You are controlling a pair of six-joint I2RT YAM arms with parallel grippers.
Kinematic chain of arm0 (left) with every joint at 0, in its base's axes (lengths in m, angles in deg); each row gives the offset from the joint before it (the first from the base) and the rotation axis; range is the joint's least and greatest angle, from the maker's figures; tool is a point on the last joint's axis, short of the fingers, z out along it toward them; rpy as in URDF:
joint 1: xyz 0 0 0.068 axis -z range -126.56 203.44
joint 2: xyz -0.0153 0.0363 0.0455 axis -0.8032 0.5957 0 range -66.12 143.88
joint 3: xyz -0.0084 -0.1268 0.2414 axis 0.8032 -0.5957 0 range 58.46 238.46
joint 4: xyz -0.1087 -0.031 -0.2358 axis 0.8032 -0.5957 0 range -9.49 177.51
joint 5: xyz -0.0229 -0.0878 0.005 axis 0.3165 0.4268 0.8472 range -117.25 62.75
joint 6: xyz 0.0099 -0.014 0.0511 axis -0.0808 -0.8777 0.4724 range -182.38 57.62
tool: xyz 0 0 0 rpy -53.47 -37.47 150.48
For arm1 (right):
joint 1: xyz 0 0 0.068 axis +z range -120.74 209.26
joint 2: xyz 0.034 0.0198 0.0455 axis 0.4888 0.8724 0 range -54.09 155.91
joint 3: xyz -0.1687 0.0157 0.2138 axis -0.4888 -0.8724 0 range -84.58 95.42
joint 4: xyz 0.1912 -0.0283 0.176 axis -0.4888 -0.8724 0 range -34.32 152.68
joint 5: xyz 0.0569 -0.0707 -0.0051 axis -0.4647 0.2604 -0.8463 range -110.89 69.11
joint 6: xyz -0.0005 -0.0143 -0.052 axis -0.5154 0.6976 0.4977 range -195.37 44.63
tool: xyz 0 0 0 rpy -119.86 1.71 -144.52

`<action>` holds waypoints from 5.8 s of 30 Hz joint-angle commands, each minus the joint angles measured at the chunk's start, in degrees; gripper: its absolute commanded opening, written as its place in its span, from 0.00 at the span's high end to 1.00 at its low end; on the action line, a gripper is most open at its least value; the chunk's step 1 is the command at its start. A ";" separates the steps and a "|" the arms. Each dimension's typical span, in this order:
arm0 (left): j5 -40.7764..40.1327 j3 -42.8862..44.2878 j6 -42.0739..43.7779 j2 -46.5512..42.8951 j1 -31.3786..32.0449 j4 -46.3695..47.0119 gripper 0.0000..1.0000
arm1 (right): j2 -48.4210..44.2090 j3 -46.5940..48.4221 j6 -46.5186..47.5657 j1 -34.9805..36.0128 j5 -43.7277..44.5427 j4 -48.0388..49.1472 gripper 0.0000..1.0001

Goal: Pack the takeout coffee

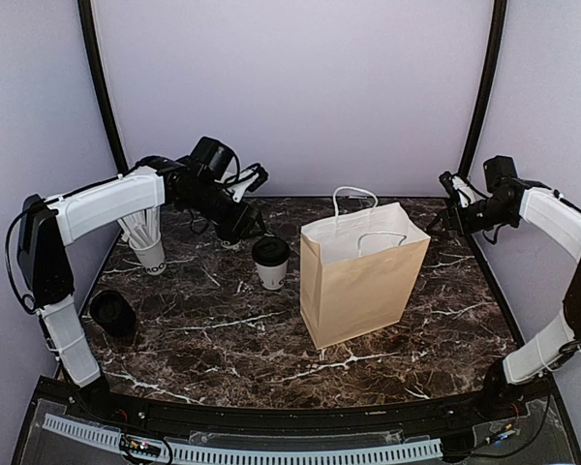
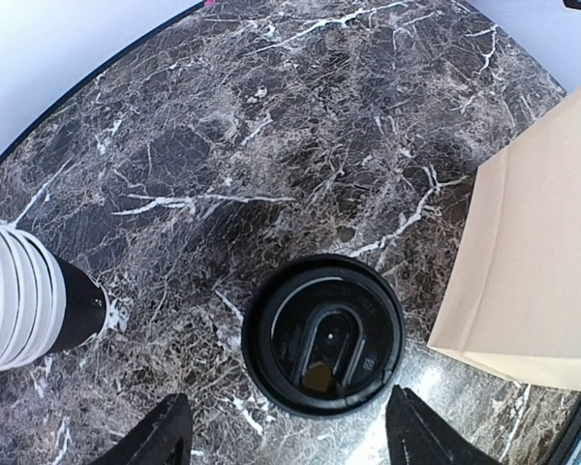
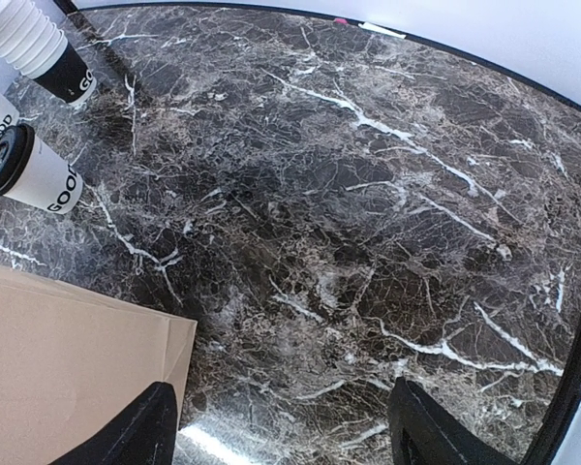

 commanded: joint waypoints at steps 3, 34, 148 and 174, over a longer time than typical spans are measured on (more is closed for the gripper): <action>-2.01 -4.59 -3.53 -4.10 0.10 1.87 0.27 | -1.85 0.64 -0.58 0.17 -1.54 0.98 0.24; 4.79 -7.34 -35.27 4.22 -1.61 9.82 0.41 | -3.09 -2.28 0.01 0.17 -2.20 2.05 0.26; -26.95 -36.56 -38.42 -45.47 13.99 -7.34 0.01 | 38.36 44.22 11.92 71.96 20.06 -22.87 0.27; -26.62 -36.80 -37.79 -45.17 13.98 -7.11 0.01 | 39.66 48.38 10.43 71.69 19.75 -24.37 0.01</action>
